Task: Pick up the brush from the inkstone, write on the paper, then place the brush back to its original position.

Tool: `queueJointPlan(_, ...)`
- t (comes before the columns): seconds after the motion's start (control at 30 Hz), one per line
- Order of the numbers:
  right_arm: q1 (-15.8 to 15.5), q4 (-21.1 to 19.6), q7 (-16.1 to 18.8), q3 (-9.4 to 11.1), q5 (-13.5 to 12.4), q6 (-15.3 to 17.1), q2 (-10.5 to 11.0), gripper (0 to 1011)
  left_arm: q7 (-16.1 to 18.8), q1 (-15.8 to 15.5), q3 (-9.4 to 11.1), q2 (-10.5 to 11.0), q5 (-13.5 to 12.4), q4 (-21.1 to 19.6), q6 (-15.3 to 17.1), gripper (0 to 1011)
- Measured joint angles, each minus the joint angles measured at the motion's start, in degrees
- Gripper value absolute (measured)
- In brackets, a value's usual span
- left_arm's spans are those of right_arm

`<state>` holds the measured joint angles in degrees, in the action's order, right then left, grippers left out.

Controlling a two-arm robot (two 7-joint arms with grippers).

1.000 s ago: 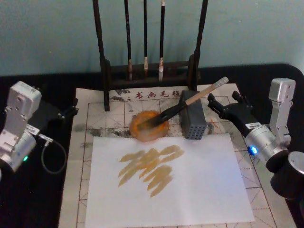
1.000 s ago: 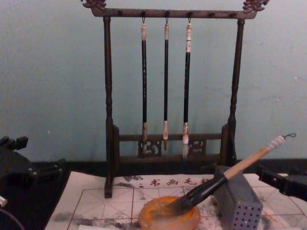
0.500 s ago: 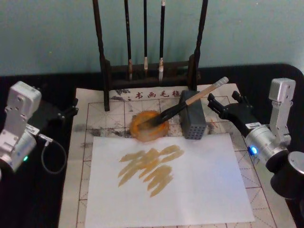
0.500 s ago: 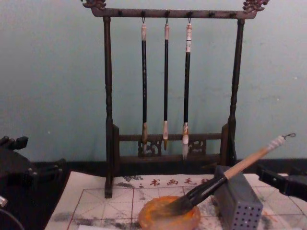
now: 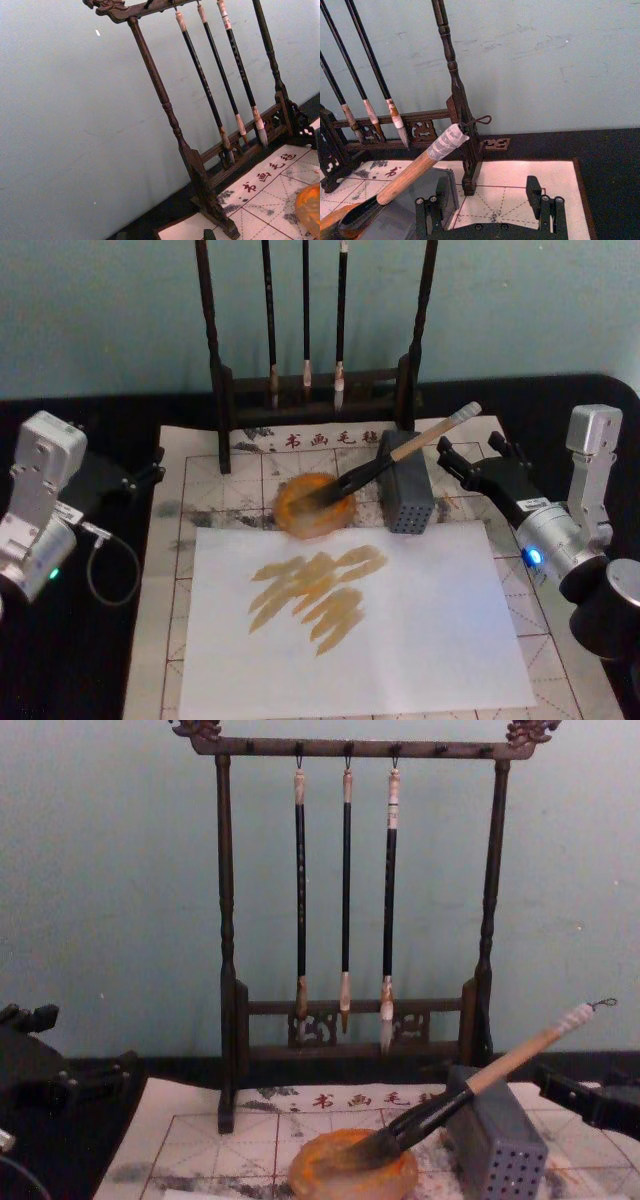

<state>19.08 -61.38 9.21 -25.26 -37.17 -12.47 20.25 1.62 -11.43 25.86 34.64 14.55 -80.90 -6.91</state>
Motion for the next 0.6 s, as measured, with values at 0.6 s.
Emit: queueJointPlan(0.6, 0.0, 0.0, 0.0, 0.0, 0.0, 0.0, 0.0, 1000, 0.0, 0.0, 0.0, 0.0, 0.0, 0.0, 0.0, 1001)
